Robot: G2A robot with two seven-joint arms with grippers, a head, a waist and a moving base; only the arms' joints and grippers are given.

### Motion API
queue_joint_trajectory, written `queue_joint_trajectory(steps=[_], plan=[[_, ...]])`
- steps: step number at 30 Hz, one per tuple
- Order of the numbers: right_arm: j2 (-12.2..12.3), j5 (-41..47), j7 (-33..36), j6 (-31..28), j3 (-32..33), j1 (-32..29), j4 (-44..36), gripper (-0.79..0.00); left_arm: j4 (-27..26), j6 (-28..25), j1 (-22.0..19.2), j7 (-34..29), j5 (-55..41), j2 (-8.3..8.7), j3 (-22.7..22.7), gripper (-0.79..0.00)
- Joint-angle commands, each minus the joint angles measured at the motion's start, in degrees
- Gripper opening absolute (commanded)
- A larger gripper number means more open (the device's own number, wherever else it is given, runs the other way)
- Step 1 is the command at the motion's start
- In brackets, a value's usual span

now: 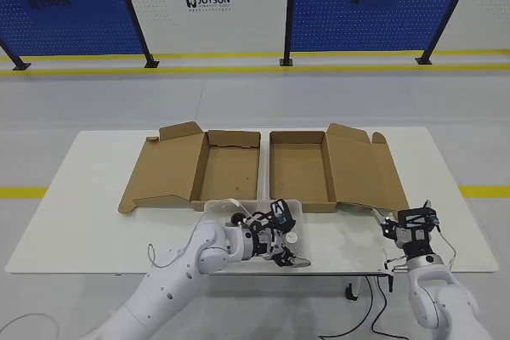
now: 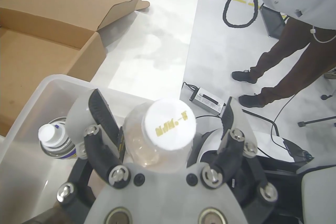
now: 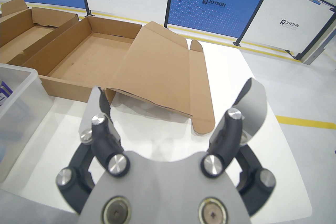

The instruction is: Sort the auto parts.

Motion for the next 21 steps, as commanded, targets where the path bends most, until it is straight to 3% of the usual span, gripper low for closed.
queue_joint_trajectory(steps=[1,2,3,4,5,6,12,14,16,21], plan=[[0.0,0.0,0.0,0.0,0.0,0.0,0.0,0.000,0.6,0.0,-0.3,0.2,0.3,-0.13,0.4,-0.031],[0.0,0.0,0.0,0.0,0.0,0.0,0.0,0.000,0.8,0.0,-0.3,0.3,0.3,-0.17,0.5,-0.203],[0.0,0.0,0.0,0.0,0.0,0.0,0.0,0.000,1.1,0.0,-0.4,0.5,0.5,-0.22,0.6,-0.283],[0.0,0.0,0.0,0.0,0.0,0.0,0.0,0.000,1.3,0.0,-0.4,0.6,0.5,-0.27,0.7,-0.296],[0.0,0.0,0.0,0.0,0.0,0.0,0.0,0.000,1.4,-0.1,-0.5,0.7,0.5,-0.29,0.8,-0.419],[0.0,0.0,0.0,0.0,0.0,0.0,0.0,0.000,1.7,-0.2,-0.5,0.7,0.6,-0.33,0.9,-0.462],[0.0,0.0,0.0,0.0,0.0,0.0,0.0,0.000,2.4,-0.2,-0.8,0.9,0.9,-0.43,1.0,-0.588],[0.0,0.0,0.0,0.0,0.0,0.0,0.0,0.000,2.5,-0.4,-0.9,0.9,1.0,-0.43,1.0,-0.597],[0.0,0.0,0.0,0.0,0.0,0.0,0.0,0.000,2.6,-0.3,-0.9,0.9,1.1,-0.43,0.9,-0.785],[0.0,0.0,0.0,0.0,0.0,0.0,0.0,0.000,2.6,0.1,-1.1,1.4,1.9,-0.46,0.9,-0.785]])
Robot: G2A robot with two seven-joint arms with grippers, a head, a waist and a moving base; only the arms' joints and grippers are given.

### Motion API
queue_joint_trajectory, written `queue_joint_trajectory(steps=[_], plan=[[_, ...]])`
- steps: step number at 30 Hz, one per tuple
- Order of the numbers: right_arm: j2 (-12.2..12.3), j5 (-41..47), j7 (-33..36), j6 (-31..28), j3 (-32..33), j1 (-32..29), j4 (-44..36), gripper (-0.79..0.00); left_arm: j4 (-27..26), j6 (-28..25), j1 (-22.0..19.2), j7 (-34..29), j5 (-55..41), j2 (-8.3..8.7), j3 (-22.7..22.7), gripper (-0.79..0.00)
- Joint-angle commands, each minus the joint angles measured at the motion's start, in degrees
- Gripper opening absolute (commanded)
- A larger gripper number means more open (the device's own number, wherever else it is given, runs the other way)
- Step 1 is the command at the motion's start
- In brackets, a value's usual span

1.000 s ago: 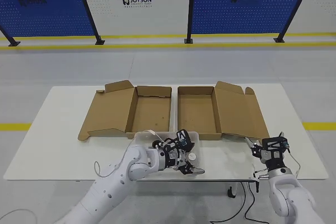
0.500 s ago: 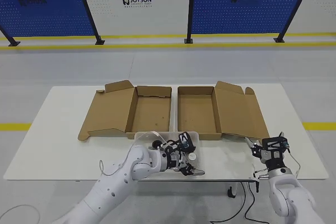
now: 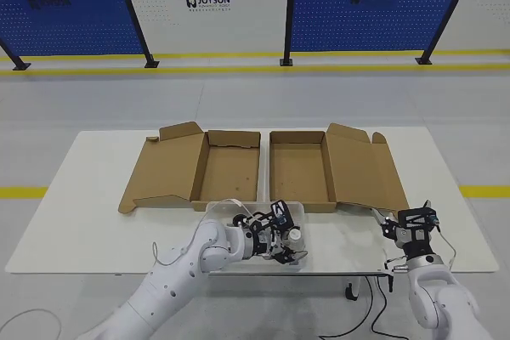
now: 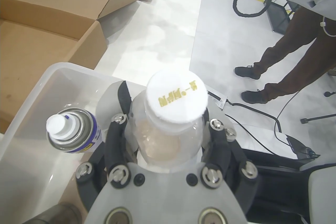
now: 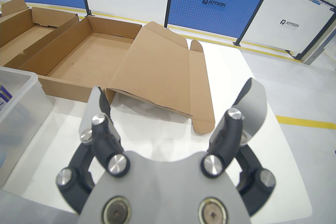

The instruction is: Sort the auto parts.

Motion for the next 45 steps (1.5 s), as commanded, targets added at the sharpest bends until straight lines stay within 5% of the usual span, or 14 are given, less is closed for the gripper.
queue_joint_trajectory(steps=[1,28,45], plan=[[0.0,0.0,0.0,0.0,0.0,0.0,0.0,0.000,-0.1,0.2,-0.1,0.3,0.4,-0.02,0.0,-0.785],[0.0,0.0,0.0,0.0,0.0,0.0,0.0,0.000,-7.0,-2.4,3.2,7.7,5.0,1.80,-5.9,-0.785],[0.0,0.0,0.0,0.0,0.0,0.0,0.0,0.000,-15.1,-3.6,6.2,6.0,6.5,3.53,-10.7,-0.785]])
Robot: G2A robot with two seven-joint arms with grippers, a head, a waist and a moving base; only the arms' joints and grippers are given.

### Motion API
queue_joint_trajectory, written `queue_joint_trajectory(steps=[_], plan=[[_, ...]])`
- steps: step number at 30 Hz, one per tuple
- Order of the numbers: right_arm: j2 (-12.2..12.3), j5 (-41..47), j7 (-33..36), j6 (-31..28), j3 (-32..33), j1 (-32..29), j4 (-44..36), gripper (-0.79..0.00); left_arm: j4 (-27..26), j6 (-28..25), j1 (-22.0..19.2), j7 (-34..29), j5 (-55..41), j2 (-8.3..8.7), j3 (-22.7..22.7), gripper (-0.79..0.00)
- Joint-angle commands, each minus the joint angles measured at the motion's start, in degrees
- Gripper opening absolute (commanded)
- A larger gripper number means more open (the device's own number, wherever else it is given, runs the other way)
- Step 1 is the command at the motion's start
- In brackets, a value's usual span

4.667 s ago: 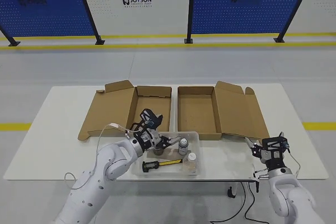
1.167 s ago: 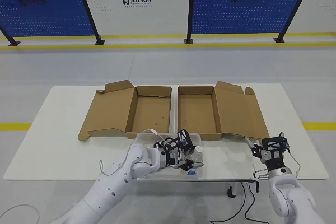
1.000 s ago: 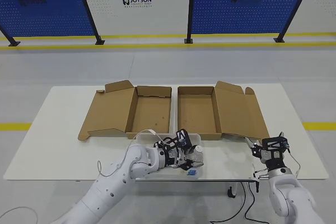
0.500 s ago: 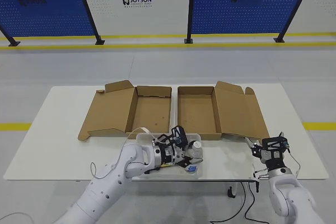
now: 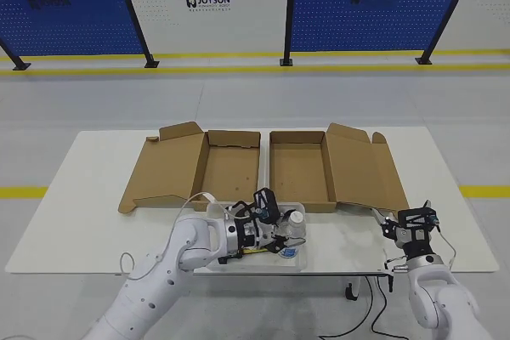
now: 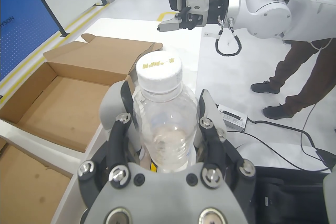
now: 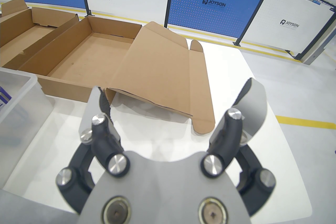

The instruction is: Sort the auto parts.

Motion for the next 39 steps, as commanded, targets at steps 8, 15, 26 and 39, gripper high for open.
queue_joint_trajectory(steps=[8,15,26,39], plan=[[0.0,0.0,0.0,0.0,0.0,0.0,0.0,0.000,-0.9,2.7,0.6,0.8,1.6,0.64,-3.2,-0.785],[0.0,0.0,0.0,0.0,0.0,0.0,0.0,0.000,-2.9,5.9,2.6,2.5,2.9,1.71,-9.3,-0.785],[0.0,0.0,0.0,0.0,0.0,0.0,0.0,0.000,-3.0,15.6,3.8,6.0,3.2,1.93,-13.8,-0.785],[0.0,0.0,0.0,0.0,0.0,0.0,0.0,0.000,6.6,28.0,-3.0,7.4,2.5,-0.40,-8.4,-0.785]])
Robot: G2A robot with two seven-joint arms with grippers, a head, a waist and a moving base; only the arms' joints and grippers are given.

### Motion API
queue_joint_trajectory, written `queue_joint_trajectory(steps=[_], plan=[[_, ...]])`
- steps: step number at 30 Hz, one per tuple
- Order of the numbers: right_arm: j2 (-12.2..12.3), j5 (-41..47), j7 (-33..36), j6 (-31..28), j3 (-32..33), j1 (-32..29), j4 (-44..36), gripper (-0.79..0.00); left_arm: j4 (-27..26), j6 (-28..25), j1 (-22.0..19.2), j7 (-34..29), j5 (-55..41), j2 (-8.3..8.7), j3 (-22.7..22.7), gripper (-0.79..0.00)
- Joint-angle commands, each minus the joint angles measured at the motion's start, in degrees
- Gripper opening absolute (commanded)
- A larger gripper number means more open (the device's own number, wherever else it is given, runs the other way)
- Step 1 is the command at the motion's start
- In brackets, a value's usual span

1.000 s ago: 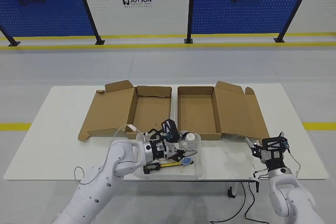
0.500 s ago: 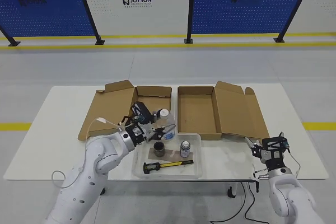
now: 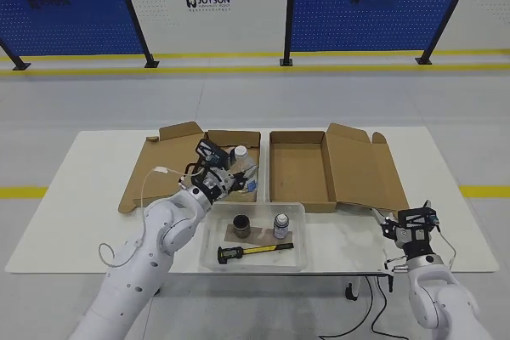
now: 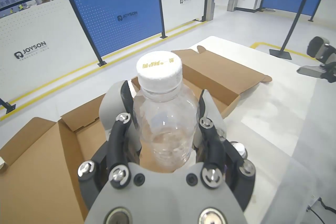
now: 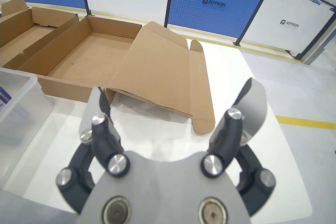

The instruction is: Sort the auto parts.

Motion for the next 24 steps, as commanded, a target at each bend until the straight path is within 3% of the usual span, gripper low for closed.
queue_joint_trajectory(steps=[1,24], plan=[[0.0,0.0,0.0,0.0,0.0,0.0,0.0,0.000,1.8,0.9,-1.0,0.8,-1.5,-0.35,0.3,-0.785],[0.0,0.0,0.0,0.0,0.0,0.0,0.0,0.000,23.8,5.0,-9.9,7.2,-2.8,-4.67,8.3,-0.785]])
